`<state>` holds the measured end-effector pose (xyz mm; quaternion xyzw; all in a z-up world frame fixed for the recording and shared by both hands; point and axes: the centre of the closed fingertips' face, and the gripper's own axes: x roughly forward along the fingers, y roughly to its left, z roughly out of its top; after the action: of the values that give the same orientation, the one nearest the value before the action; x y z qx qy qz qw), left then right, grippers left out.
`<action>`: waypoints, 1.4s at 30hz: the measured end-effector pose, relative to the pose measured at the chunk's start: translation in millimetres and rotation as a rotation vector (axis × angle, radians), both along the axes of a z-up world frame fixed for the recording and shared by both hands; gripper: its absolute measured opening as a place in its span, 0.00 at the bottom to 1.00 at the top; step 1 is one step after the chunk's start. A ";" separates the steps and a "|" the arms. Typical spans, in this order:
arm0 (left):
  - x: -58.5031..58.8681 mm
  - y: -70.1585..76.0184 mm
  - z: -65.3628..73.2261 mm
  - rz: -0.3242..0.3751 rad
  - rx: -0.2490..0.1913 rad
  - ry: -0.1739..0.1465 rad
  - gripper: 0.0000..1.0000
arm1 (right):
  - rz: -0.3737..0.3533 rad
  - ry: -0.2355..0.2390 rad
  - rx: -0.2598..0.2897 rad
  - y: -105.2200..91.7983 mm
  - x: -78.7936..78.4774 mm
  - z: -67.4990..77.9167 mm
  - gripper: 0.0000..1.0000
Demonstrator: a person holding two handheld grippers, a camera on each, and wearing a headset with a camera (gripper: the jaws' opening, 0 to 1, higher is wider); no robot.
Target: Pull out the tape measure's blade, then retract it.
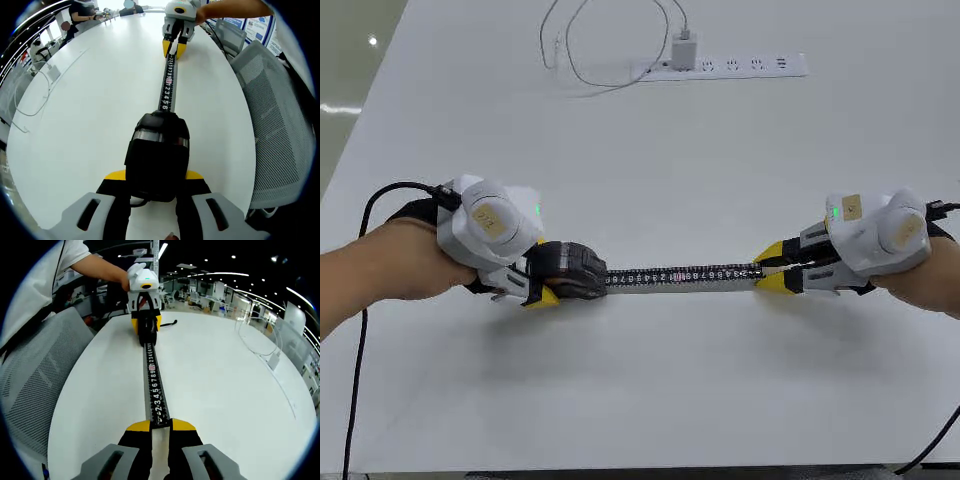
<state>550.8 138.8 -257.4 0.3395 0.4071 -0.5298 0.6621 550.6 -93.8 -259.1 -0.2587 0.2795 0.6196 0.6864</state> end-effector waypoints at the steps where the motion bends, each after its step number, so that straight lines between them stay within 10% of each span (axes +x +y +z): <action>1: -0.1 0.0 0.1 0.000 0.000 0.000 0.30 | 0.000 0.000 -0.001 -0.7 0.0 -0.1 0.06; 42: 0.1 -1.0 0.1 -0.006 0.004 -0.002 0.30 | -0.017 0.016 -0.050 -33.8 -2.0 -2.8 0.06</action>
<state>550.9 137.8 -257.3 0.3423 0.4065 -0.5305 0.6603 548.7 -127.6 -261.9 -0.2683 0.3024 0.6085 0.6829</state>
